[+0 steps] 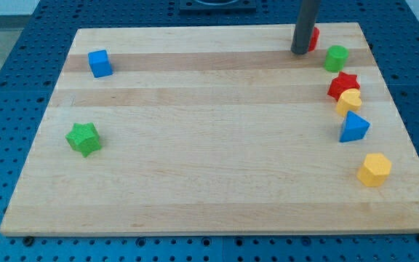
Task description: Slightly touch left to the red circle
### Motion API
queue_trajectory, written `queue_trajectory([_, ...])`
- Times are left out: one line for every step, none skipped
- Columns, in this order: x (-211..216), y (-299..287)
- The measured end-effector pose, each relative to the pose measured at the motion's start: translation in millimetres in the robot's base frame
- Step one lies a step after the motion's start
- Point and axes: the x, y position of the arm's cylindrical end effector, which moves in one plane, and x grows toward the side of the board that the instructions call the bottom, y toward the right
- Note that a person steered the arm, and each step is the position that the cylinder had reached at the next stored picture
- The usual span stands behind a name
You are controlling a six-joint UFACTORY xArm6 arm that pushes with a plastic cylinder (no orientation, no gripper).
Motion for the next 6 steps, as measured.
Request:
queue_trajectory([0.0, -4.8])
queue_trajectory([0.0, -51.0])
queue_trajectory([-8.6, -45.8])
queue_trajectory([-18.4, -29.0])
queue_trajectory([-18.4, -13.5])
queue_trajectory([-18.4, -12.0])
